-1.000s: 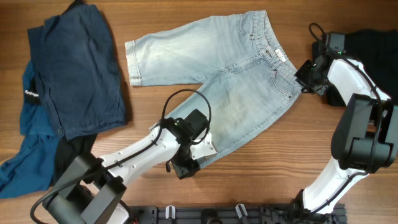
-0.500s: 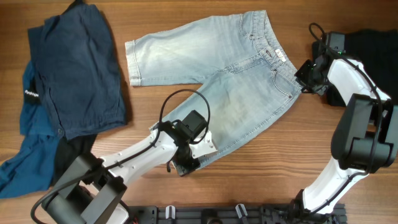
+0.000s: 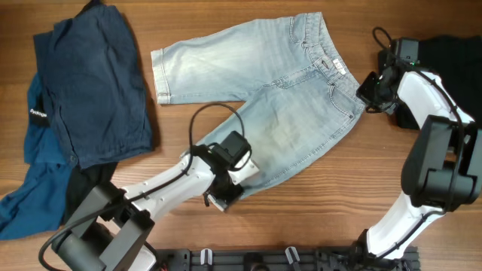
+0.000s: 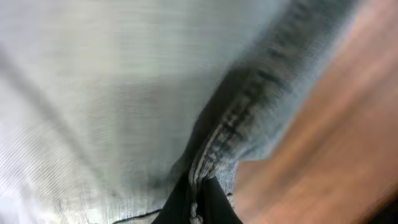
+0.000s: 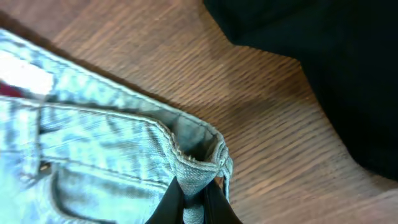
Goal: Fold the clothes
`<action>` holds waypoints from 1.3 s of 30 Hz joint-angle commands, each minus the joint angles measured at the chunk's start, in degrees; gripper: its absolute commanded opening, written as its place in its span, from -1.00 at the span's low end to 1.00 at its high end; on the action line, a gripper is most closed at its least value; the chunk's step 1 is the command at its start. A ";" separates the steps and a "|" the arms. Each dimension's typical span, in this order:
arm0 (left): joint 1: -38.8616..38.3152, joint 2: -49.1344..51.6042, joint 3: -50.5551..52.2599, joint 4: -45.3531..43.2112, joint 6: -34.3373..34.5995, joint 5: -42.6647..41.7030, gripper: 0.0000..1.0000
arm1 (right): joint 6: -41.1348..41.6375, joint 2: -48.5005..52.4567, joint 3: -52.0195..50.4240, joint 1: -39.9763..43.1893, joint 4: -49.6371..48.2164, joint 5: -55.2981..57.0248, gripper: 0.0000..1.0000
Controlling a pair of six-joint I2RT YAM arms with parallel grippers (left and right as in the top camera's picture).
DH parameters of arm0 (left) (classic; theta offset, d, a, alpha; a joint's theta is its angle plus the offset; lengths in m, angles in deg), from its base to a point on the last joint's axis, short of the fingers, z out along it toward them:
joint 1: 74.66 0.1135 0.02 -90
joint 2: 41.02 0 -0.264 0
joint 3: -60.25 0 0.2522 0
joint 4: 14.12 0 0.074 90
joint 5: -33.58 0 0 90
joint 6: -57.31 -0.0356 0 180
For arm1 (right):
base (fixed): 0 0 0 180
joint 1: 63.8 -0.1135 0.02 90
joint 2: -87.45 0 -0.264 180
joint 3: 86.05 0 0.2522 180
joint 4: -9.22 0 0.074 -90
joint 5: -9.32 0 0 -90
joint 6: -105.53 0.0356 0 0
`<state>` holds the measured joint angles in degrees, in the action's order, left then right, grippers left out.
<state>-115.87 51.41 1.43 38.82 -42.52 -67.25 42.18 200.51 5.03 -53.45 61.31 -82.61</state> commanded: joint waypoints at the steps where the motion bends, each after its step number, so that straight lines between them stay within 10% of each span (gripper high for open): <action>1: 7.17 -3.04 -2.99 0.37 15.19 6.49 -0.92 | -0.96 -6.58 -0.07 -0.15 0.11 -2.67 -0.91; 25: 14.53 -32.24 -12.07 18.43 24.85 7.48 -0.92 | 3.98 -35.12 -0.07 -0.13 23.08 2.43 -0.92; 33: 14.88 -29.75 -12.07 2.16 24.79 30.14 -0.92 | 5.44 -33.53 -2.62 -0.15 17.66 4.70 -0.91; 39: 16.81 -17.40 -12.07 -14.45 18.67 30.67 -0.92 | 4.76 -28.41 -2.69 -0.15 9.79 4.94 -0.91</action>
<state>-100.13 28.46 -9.93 29.73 -20.05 -40.63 46.97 169.14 2.52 -53.78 73.68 -80.40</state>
